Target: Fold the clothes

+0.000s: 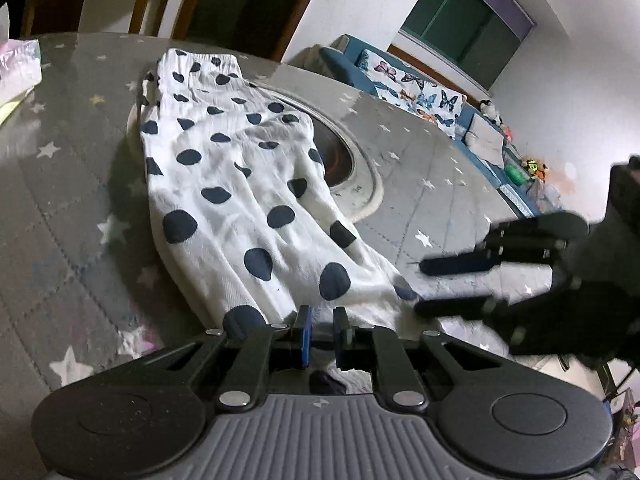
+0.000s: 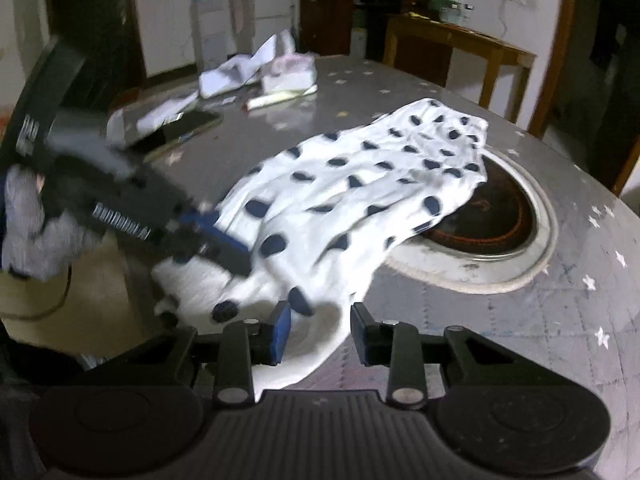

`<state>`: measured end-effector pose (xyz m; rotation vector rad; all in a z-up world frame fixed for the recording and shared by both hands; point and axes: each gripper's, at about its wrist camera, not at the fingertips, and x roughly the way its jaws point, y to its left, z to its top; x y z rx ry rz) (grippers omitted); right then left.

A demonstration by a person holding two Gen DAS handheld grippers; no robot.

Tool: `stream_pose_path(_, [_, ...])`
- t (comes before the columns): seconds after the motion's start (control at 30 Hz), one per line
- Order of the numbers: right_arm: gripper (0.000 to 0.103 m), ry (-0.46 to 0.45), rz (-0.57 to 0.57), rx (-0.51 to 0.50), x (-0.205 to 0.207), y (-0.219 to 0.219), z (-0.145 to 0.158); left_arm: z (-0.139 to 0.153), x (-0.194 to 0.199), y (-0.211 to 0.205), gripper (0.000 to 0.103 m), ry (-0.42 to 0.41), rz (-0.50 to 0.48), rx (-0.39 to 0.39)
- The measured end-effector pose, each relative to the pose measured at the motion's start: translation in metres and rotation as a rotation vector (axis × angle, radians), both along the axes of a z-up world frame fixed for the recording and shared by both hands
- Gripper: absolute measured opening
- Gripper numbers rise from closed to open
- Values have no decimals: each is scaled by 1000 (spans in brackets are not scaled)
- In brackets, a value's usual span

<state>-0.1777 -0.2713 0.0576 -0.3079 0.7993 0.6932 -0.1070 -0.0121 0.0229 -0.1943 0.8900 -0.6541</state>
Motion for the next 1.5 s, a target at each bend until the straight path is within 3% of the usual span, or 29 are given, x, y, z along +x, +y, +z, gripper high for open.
stream_pose_path(0.13, [32,-17,-69,27,25,-16,13,16,0,-1,12,-31,-28,-17])
stream_pose_path(0.33, [32,1,-171,47,86,-26,5,36,23,-7,13,-93,-14,-31])
stream_pose_path(0.5, [31,30,-208,54,135,-23,-13,36,56,-18,13,-109,3,4])
stream_pose_path(0.7, [22,81,-248,98,181,-23,-32,29,92,-36,13,-110,-11,67])
stream_pose_path(1.27, [20,234,-93,369,227,5,-26,5,146,-61,19,-69,19,84])
stream_pose_path(1.5, [20,184,-103,409,219,-7,-10,-7,159,-46,18,-13,91,76])
